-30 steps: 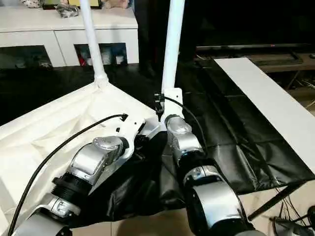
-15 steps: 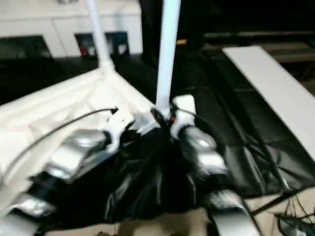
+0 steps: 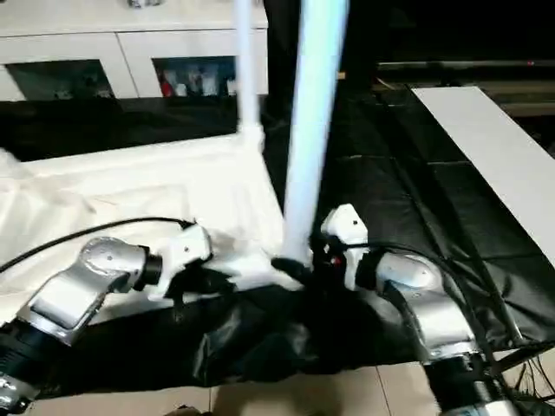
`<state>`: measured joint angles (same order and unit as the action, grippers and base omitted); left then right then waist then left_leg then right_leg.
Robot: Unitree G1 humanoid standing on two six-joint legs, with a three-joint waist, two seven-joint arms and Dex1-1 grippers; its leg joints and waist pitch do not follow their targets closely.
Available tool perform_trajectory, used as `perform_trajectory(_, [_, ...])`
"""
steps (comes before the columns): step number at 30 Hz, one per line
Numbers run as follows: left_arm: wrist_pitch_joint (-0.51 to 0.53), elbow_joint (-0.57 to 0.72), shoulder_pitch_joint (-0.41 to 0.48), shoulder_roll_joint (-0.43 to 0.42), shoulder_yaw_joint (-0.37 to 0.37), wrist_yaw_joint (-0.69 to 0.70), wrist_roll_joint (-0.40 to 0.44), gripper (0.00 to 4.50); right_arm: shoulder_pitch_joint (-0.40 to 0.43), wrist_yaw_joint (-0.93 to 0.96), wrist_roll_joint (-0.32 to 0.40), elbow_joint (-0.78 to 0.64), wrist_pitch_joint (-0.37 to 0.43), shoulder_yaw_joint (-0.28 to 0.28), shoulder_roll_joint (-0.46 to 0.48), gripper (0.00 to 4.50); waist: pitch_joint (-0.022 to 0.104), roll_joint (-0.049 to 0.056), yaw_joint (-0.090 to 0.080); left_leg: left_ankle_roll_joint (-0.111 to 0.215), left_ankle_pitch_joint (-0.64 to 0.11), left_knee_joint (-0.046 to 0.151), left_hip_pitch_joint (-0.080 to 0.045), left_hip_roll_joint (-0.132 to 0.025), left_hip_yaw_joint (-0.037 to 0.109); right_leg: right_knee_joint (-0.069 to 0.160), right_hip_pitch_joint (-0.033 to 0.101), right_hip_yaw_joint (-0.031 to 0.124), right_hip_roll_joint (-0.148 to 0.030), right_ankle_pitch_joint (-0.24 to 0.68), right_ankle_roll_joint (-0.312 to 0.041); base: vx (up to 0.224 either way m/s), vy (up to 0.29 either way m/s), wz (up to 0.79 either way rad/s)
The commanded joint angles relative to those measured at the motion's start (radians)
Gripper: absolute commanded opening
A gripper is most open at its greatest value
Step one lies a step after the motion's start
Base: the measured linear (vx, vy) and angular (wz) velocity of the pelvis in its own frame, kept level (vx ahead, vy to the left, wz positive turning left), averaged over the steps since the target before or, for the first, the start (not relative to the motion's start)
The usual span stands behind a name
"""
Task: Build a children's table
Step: Rotate leg to tighten
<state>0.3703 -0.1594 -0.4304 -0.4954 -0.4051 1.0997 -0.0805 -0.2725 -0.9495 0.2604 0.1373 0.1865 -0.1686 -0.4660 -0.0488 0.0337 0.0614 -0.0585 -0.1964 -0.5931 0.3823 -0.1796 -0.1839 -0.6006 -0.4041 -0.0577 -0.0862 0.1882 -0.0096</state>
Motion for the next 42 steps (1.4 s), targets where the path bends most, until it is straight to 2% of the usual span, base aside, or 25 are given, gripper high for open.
perform_trajectory(1, [-0.029, 0.030, -0.011, -0.008, 0.006, 0.019, -0.008, 0.00, 0.001, -0.025, 0.010, -0.029, 0.016, -0.014, -0.015, 4.12, 0.054, -0.004, -0.001, 0.038, -0.235, 0.082, -0.022, -0.053, 0.017, 0.074, 0.045, 0.046, -0.056, 0.241, -0.199, 0.000, 0.000, 0.00])
perform_trajectory(2, [-0.030, 0.029, -0.011, -0.012, 0.007, 0.024, -0.010, 0.00, 0.000, -0.036, 0.006, -0.032, 0.020, -0.018, -0.021, 3.98, 0.057, -0.006, -0.002, 0.045, -0.211, 0.080, -0.017, -0.051, 0.018, 0.070, 0.047, 0.044, -0.056, 0.215, -0.200, 0.000, 0.000, 0.00])
perform_trajectory(7, [-0.038, 0.015, -0.016, -0.014, 0.014, 0.018, 0.001, 0.00, -0.017, -0.069, -0.018, -0.003, 0.029, -0.029, -0.026, 3.63, 0.064, -0.008, 0.000, 0.081, -0.123, 0.069, -0.015, -0.048, 0.015, 0.058, 0.050, 0.042, -0.055, 0.103, -0.231, 0.000, 0.000, 0.00])
perform_trajectory(8, [-0.038, 0.013, -0.017, -0.013, 0.015, 0.018, 0.001, 0.00, -0.021, -0.070, -0.019, 0.002, 0.029, -0.032, -0.026, 3.42, 0.065, -0.008, 0.000, 0.089, -0.112, 0.067, -0.014, -0.048, 0.015, 0.055, 0.051, 0.041, -0.055, 0.087, -0.238, 0.000, 0.000, 0.00])
perform_trajectory(11, [-0.044, 0.008, -0.018, -0.014, 0.016, 0.016, 0.002, 0.00, -0.033, -0.066, -0.014, 0.016, 0.037, -0.033, -0.025, 3.31, 0.064, -0.007, 0.000, 0.093, -0.121, 0.066, -0.016, -0.048, 0.014, 0.055, 0.051, 0.039, -0.054, 0.084, -0.248, 0.000, 0.000, 0.00])
perform_trajectory(12, [-0.044, 0.008, -0.018, -0.014, 0.016, 0.016, 0.002, 0.00, -0.033, -0.066, -0.014, 0.016, 0.037, -0.033, -0.025, 3.08, 0.065, -0.008, 0.000, 0.091, -0.126, 0.066, -0.015, -0.048, 0.014, 0.054, 0.052, 0.039, -0.055, 0.089, -0.247, 0.000, 0.000, 0.00])
perform_trajectory(17, [-0.044, 0.007, -0.015, -0.020, 0.014, 0.024, 0.001, 0.00, -0.036, -0.098, -0.032, 0.032, 0.031, -0.054, -0.035, 2.69, 0.065, -0.009, 0.001, 0.089, -0.127, 0.064, -0.015, -0.047, 0.014, 0.054, 0.053, 0.039, -0.055, 0.099, -0.243, 0.000, 0.000, 0.00])
perform_trajectory(22, [-0.046, 0.011, -0.009, -0.026, 0.012, 0.028, 0.002, 0.00, -0.035, -0.117, -0.043, 0.042, 0.033, -0.065, -0.037, 2.57, 0.065, -0.008, 0.001, 0.086, -0.135, 0.063, -0.015, -0.047, 0.015, 0.054, 0.053, 0.038, -0.055, 0.113, -0.241, 0.000, 0.000, 0.00])
perform_trajectory(23, [-0.046, 0.011, -0.009, -0.026, 0.011, 0.028, 0.003, 0.00, -0.035, -0.118, -0.046, 0.045, 0.030, -0.067, -0.038, 2.57, 0.065, -0.011, 0.001, 0.086, -0.137, 0.063, -0.014, -0.047, 0.015, 0.054, 0.053, 0.038, -0.055, 0.115, -0.241, 0.000, 0.000, 0.00])
perform_trajectory(28, [-0.036, -0.001, -0.008, -0.010, 0.018, 0.000, 0.007, 0.00, -0.036, -0.077, -0.059, 0.085, 0.045, -0.069, -0.017, 2.56, 0.063, -0.010, 0.000, 0.073, -0.164, 0.063, -0.015, -0.047, 0.015, 0.057, 0.050, 0.039, -0.056, 0.166, -0.232, 0.000, 0.000, 0.00])
perform_trajectory(30, [-0.015, -0.035, -0.019, 0.039, 0.047, -0.082, 0.013, 0.00, -0.059, 0.063, -0.112, 0.176, 0.055, -0.051, 0.036, 2.56, 0.057, -0.008, -0.004, 0.048, -0.210, 0.067, -0.019, -0.045, 0.014, 0.067, 0.042, 0.038, -0.056, 0.243, -0.222, 0.000, 0.000, 0.00])
perform_trajectory(31, [-0.015, -0.035, -0.019, 0.039, 0.047, -0.082, 0.013, 0.00, -0.059, 0.063, -0.113, 0.176, 0.055, -0.050, 0.036, 2.56, 0.055, -0.010, -0.007, 0.038, -0.229, 0.069, -0.018, -0.043, 0.015, 0.069, 0.044, 0.037, -0.056, 0.273, -0.215, 0.000, 0.000, 0.00])
perform_trajectory(32, [-0.009, -0.048, -0.025, 0.060, 0.057, -0.112, 0.013, 0.00, -0.069, 0.114, -0.117, 0.207, 0.071, -0.036, 0.061, 2.56, 0.056, -0.012, -0.009, 0.024, -0.253, 0.071, -0.019, -0.043, 0.018, 0.074, 0.048, 0.037, -0.058, 0.327, -0.193, 0.000, 0.000, 0.00])
perform_trajectory(33, [-0.002, -0.060, -0.030, 0.079, 0.067, -0.140, 0.013, 0.00, -0.078, 0.163, -0.119, 0.235, 0.087, -0.021, 0.085, 2.56, 0.051, -0.011, -0.013, 0.014, -0.277, 0.075, -0.020, -0.042, 0.019, 0.078, 0.043, 0.037, -0.057, 0.369, -0.178, 0.000, 0.000, 0.00])
perform_trajectory(34, [-0.002, -0.060, -0.030, 0.079, 0.067, -0.140, 0.013, 0.00, -0.078, 0.163, -0.119, 0.235, 0.087, -0.021, 0.085, 2.56, 0.051, -0.011, -0.013, 0.014, -0.277, 0.075, -0.020, -0.042, 0.019, 0.078, 0.043, 0.037, -0.057, 0.369, -0.178, 0.000, 0.000, 0.00])
perform_trajectory(35, [0.037, -0.093, -0.051, 0.136, 0.089, -0.219, 0.014, 0.00, -0.101, 0.279, -0.114, 0.296, 0.124, 0.012, 0.155, 2.56, 0.051, -0.012, -0.020, -0.003, -0.316, 0.078, -0.022, -0.041, 0.023, 0.082, 0.042, 0.034, -0.058, 0.427, -0.153, 0.000, 0.000, 0.00])
perform_trajectory(38, [0.068, -0.125, -0.073, 0.182, 0.104, -0.290, 0.022, 0.00, -0.121, 0.377, -0.120, 0.336, 0.144, 0.029, 0.208, 2.55, 0.051, -0.014, -0.029, -0.018, -0.344, 0.078, -0.026, -0.038, 0.028, 0.091, 0.040, 0.032, -0.059, 0.472, -0.135, 0.000, 0.000, 0.00])
perform_trajectory(39, [0.100, -0.154, -0.095, 0.219, 0.118, -0.359, 0.034, 0.00, -0.144, 0.476, -0.126, 0.378, 0.157, 0.051, 0.255, 2.55, 0.050, -0.014, -0.035, -0.017, -0.351, 0.079, -0.025, -0.038, 0.028, 0.093, 0.037, 0.032, -0.058, 0.481, -0.126, 0.000, 0.000, 0.00])
perform_trajectory(40, [0.125, -0.186, -0.118, 0.257, 0.132, -0.423, 0.042, 0.00, -0.171, 0.576, -0.124, 0.428, 0.169, 0.079, 0.304, 2.55, 0.050, -0.010, -0.033, -0.019, -0.359, 0.078, -0.027, -0.036, 0.030, 0.094, 0.035, 0.030, -0.058, 0.492, -0.122, 0.000, 0.000, 0.00])
perform_trajectory(41, [0.143, -0.223, -0.142, 0.298, 0.151, -0.488, 0.047, 0.00, -0.204, 0.682, -0.116, 0.487, 0.165, 0.113, 0.355, 2.55, 0.050, -0.011, -0.038, -0.024, -0.370, 0.076, -0.030, -0.031, 0.030, 0.100, 0.032, 0.028, -0.059, 0.531, -0.111, 0.000, 0.000, 0.00])
perform_trajectory(42, [0.155, -0.254, -0.163, 0.333, 0.168, -0.542, 0.051, 0.00, -0.233, 0.770, -0.106, 0.538, 0.157, 0.144, 0.399, 2.54, 0.049, -0.009, -0.042, -0.025, -0.372, 0.075, -0.030, -0.030, 0.029, 0.103, 0.029, 0.029, -0.060, 0.547, -0.108, 0.000, 0.000, 0.00])
